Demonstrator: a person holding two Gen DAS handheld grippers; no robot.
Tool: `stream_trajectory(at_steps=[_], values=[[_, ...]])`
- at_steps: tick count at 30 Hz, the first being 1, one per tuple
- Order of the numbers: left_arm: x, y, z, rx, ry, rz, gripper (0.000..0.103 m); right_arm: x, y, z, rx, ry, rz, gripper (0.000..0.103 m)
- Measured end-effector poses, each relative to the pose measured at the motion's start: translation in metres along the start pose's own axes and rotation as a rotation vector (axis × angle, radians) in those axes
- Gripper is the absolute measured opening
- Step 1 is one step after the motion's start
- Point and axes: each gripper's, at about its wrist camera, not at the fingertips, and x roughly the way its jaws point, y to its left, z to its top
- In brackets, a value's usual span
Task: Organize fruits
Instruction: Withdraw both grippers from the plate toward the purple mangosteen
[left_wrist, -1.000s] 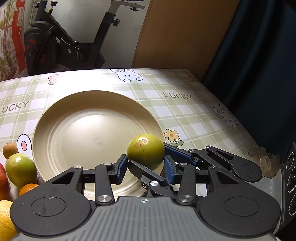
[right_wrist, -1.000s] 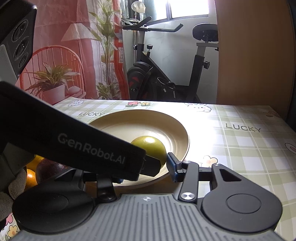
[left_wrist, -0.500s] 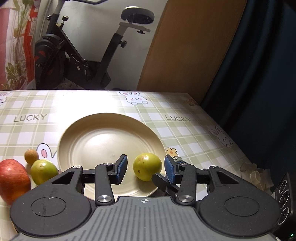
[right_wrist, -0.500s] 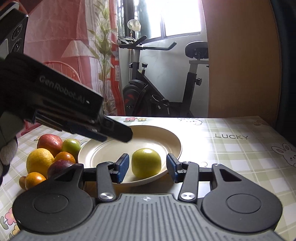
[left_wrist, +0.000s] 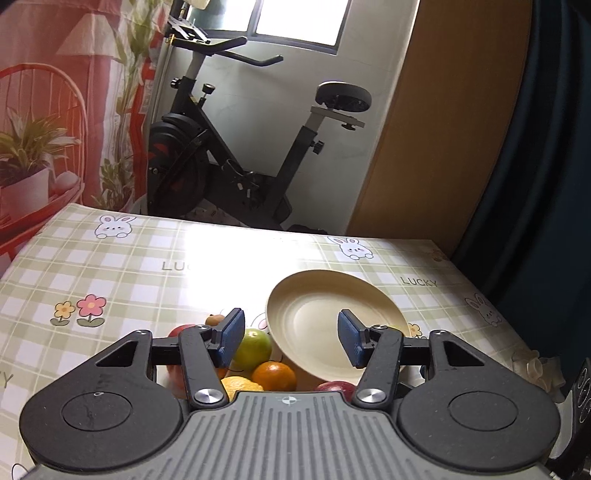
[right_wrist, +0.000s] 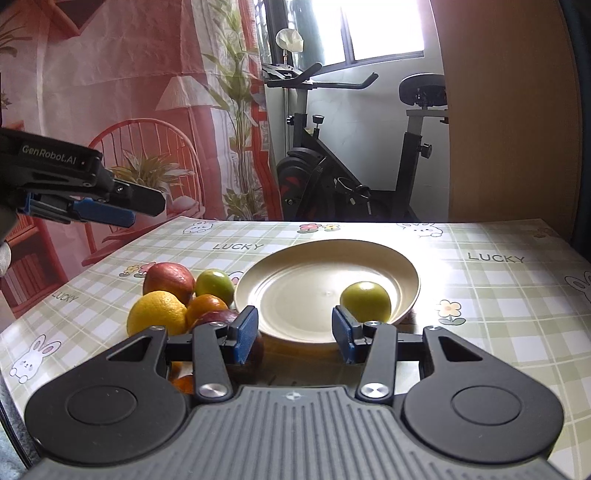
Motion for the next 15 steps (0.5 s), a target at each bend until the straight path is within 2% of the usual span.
stream_trajectory(at_steps=[11,15], values=[[-0.013,0.024,-0.008,-0.047,-0.007,0.039,0.062,0.005,0.028,0.004,-0.017,0.071,0.029,0.048],[-0.011,0.027,-0.018,-0.054,0.010,0.020,0.062,0.014,0.033,0.002,-0.025,0.105,0.036,0.057]])
